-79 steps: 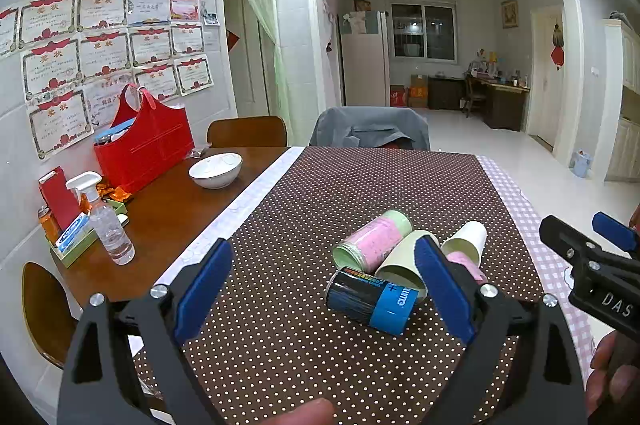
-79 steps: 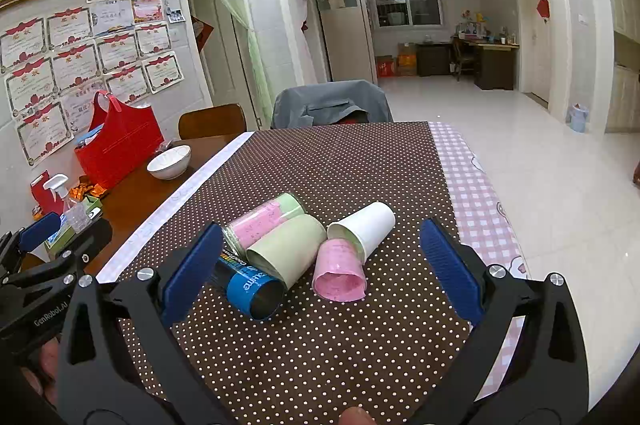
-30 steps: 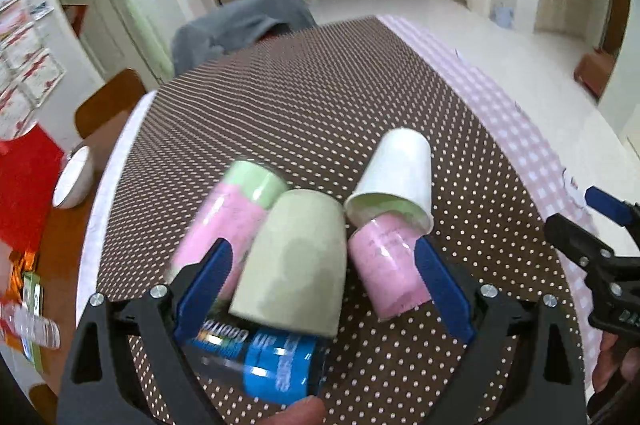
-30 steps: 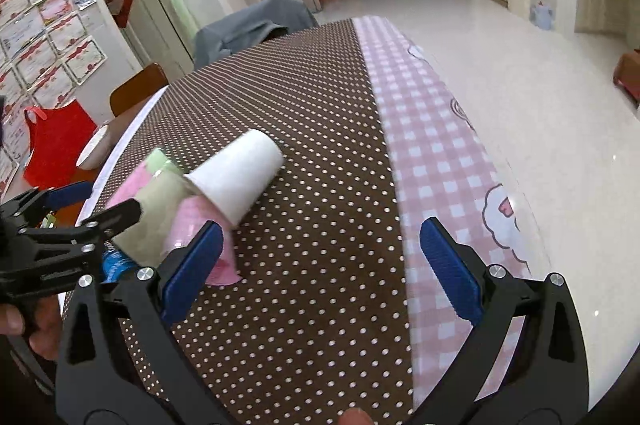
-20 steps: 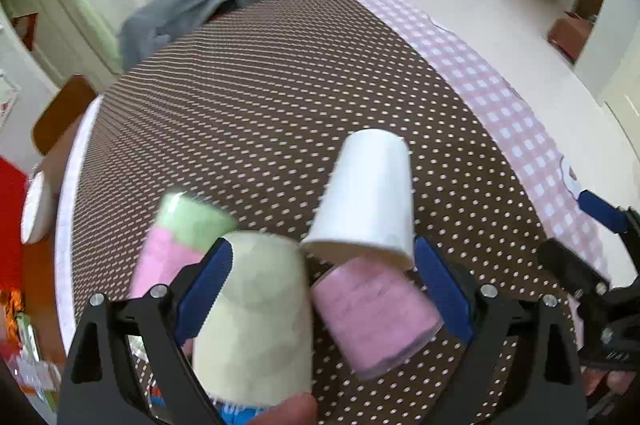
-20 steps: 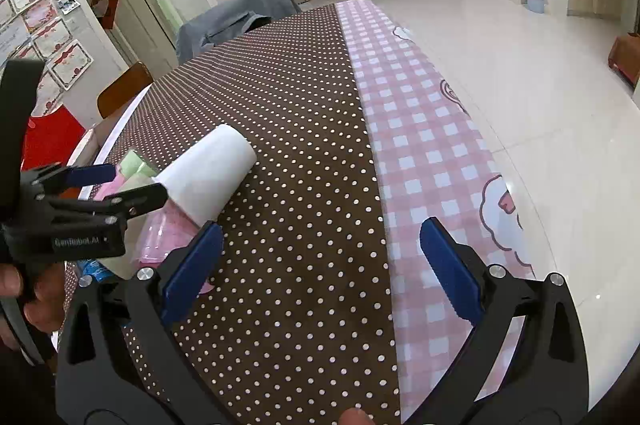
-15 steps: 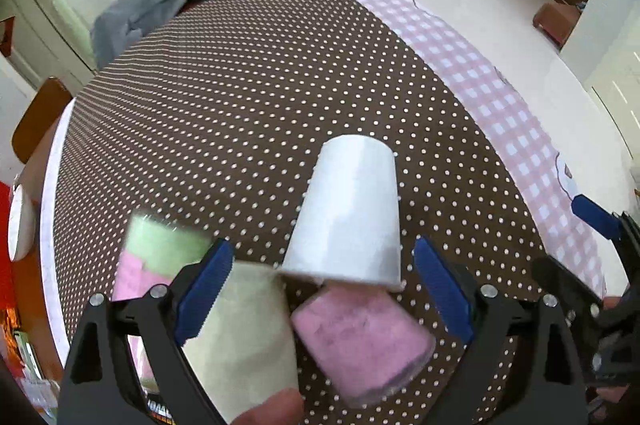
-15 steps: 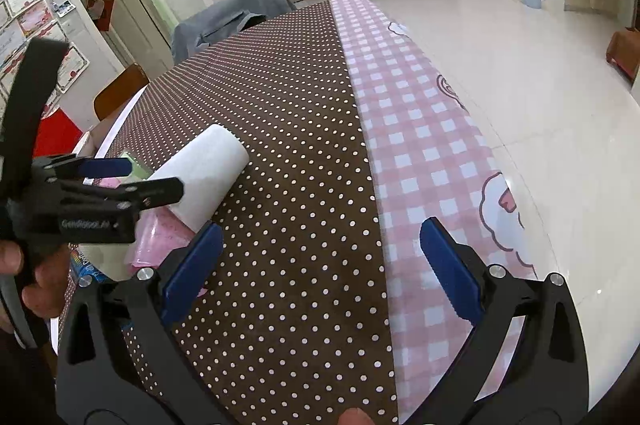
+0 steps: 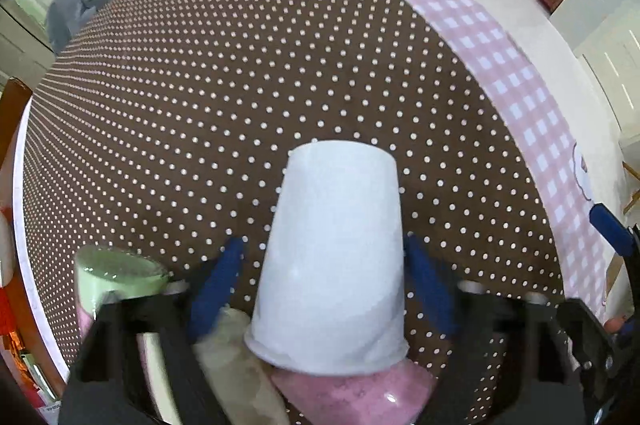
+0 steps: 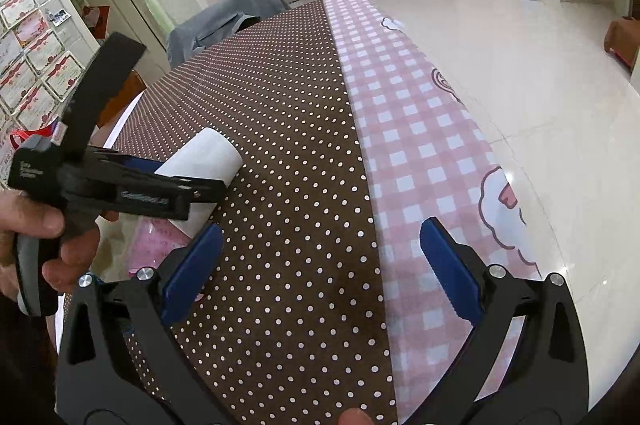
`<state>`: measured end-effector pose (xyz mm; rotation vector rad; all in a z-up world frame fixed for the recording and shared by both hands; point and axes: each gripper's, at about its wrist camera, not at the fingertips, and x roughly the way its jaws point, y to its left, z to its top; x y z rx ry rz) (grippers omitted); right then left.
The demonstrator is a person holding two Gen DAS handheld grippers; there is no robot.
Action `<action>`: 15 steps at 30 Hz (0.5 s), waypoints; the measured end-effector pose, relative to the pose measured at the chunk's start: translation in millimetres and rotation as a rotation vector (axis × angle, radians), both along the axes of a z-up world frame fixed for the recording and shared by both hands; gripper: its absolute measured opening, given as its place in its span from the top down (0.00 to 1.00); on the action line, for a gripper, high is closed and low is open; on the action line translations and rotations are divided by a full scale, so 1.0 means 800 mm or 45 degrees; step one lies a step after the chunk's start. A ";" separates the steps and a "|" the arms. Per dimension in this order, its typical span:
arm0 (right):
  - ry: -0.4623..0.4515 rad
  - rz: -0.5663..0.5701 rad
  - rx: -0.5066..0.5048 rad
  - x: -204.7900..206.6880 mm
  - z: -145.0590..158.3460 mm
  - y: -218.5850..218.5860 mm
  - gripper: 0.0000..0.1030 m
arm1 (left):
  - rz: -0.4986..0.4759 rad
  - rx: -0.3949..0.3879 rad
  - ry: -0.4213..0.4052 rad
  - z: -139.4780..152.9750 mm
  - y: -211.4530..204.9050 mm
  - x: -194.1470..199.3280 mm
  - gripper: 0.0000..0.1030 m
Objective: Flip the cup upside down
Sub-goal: 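Reach the left gripper to the white paper cup and close on it, then lift the white cup with the left gripper and carry it away from the other cups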
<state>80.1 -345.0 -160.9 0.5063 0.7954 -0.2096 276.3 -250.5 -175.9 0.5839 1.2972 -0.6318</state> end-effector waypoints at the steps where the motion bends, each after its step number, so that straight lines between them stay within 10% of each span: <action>1: -0.002 0.000 -0.003 -0.002 0.001 0.001 0.06 | 0.001 0.001 0.011 -0.002 -0.003 0.001 0.37; 15: -0.024 -0.019 -0.016 -0.023 0.015 0.004 0.06 | 0.093 -0.176 -0.042 0.062 0.019 0.012 0.38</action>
